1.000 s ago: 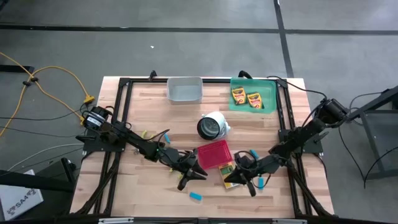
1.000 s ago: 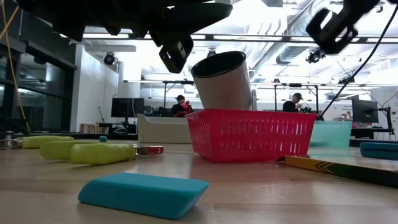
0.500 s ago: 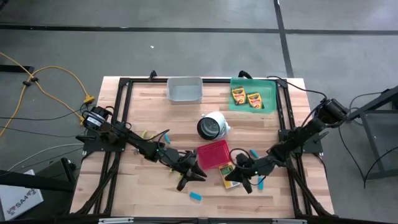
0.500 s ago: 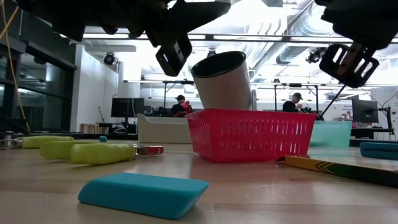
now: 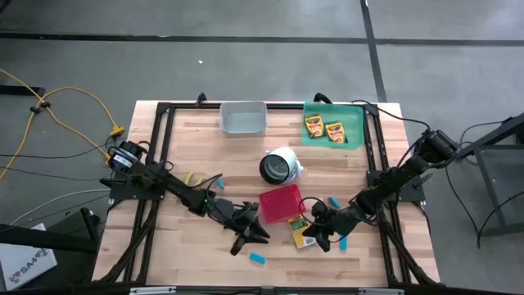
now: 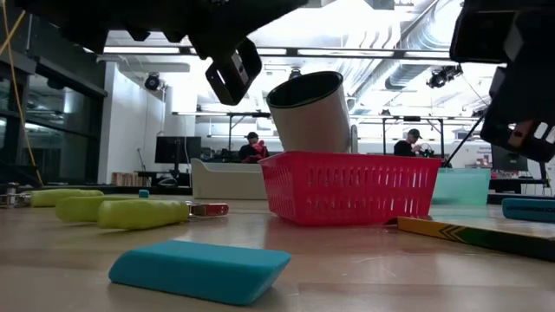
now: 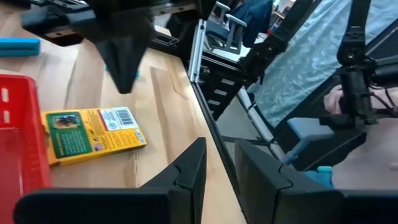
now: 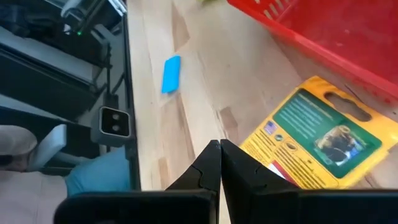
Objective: Pick & Place School Supplies
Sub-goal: Put the yellow crayon box into the green bin
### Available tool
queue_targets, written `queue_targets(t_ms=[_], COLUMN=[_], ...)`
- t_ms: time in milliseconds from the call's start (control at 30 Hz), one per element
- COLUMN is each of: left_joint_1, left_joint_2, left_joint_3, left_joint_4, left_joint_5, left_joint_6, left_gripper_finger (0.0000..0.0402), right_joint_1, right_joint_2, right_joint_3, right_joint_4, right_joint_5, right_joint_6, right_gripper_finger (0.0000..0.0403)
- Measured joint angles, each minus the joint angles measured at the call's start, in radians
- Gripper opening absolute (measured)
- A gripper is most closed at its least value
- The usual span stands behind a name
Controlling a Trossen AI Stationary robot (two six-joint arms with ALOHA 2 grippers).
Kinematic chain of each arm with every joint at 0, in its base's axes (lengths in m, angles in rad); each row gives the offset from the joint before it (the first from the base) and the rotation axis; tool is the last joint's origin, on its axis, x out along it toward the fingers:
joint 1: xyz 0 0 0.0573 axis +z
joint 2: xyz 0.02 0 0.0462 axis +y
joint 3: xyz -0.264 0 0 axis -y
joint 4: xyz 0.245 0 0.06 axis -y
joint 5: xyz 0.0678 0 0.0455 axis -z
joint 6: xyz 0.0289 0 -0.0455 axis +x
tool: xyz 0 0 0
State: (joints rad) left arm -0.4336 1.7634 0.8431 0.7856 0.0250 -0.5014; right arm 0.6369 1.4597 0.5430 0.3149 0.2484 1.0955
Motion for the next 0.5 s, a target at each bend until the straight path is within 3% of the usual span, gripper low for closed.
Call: queue_targets(t_ms=[367,500], left_joint_1=[-0.042,-0.052], left_joint_2=[0.0,0.0], left_joint_3=[0.0,0.0], left_joint_4=[-0.072,-0.068], left_joint_5=[-0.076,-0.083], left_joint_6=[0.017,0.039], left_gripper_finger=[0.0082,0.0082], right_joint_1=[0.0,-0.01], right_joint_2=[-0.004,-0.006], right_joint_3=[0.0,0.0], right_joint_4=[-0.016,-0.004], right_joint_5=[-0.029,-0.105], right_joint_6=[-0.102,-0.176], right_gripper_finger=[0.0002,0.0002])
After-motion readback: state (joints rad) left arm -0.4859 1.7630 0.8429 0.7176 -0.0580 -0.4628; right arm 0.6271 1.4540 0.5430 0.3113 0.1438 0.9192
